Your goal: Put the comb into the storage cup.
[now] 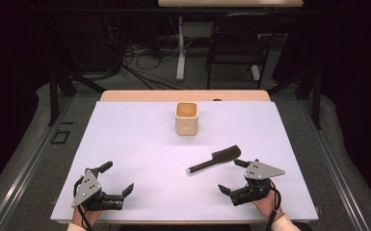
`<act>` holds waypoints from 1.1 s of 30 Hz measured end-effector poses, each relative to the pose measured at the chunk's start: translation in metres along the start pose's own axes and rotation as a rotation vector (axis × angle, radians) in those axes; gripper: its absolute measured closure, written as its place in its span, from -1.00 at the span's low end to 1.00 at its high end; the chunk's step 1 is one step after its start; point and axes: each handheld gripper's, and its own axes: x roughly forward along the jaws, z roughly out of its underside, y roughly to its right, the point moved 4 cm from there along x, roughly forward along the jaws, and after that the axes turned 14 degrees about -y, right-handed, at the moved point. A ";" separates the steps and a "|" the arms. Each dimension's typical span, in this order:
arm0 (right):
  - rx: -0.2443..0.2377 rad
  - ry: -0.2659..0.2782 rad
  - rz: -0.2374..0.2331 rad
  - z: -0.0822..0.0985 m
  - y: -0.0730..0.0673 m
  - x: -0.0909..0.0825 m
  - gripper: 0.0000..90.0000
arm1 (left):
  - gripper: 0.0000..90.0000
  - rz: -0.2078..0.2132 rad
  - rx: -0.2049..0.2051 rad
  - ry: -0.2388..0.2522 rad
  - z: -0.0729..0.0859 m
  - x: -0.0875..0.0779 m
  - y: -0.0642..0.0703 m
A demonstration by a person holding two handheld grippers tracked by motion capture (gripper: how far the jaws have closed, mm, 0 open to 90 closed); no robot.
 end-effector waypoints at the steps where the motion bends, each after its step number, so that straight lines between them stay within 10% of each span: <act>1: 0.004 -0.004 -0.003 -0.001 0.001 0.001 -1.00 | -1.00 -0.001 0.002 0.001 0.000 0.000 0.000; 33: -0.013 -0.041 -0.068 -0.031 0.001 0.046 -1.00 | -1.00 -0.009 0.001 -0.009 0.000 0.000 0.000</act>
